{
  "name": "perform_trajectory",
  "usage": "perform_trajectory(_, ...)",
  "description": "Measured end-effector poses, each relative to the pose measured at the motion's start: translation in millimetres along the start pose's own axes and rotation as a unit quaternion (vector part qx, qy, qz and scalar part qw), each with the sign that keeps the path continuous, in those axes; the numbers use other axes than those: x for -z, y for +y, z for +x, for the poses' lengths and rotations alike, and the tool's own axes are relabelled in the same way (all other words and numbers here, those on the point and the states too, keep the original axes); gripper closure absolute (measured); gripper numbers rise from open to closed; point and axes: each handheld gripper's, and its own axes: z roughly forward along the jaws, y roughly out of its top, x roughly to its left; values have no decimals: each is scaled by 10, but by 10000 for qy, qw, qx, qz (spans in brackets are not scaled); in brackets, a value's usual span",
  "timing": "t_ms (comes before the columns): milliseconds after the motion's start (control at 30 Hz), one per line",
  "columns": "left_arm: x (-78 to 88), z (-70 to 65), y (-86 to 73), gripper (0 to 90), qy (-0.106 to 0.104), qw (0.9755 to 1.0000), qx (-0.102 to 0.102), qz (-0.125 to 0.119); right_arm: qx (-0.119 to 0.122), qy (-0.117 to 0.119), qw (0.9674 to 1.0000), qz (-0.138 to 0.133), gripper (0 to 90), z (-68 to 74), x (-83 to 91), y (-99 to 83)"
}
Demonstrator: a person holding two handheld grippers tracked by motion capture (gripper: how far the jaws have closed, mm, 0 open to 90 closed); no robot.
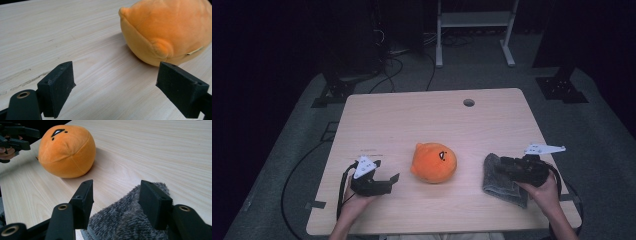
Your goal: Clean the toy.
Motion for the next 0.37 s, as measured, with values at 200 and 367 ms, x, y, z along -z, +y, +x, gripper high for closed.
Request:
perform_trajectory(200,-27,41,-69,134,101,9999,16,125,-8,-10,10000,-25,440,5,21,-18)
perform_trajectory(367,-28,81,-102,132,132,9997,95,167,-42,-3,10000,-40,437,6,32,-39)
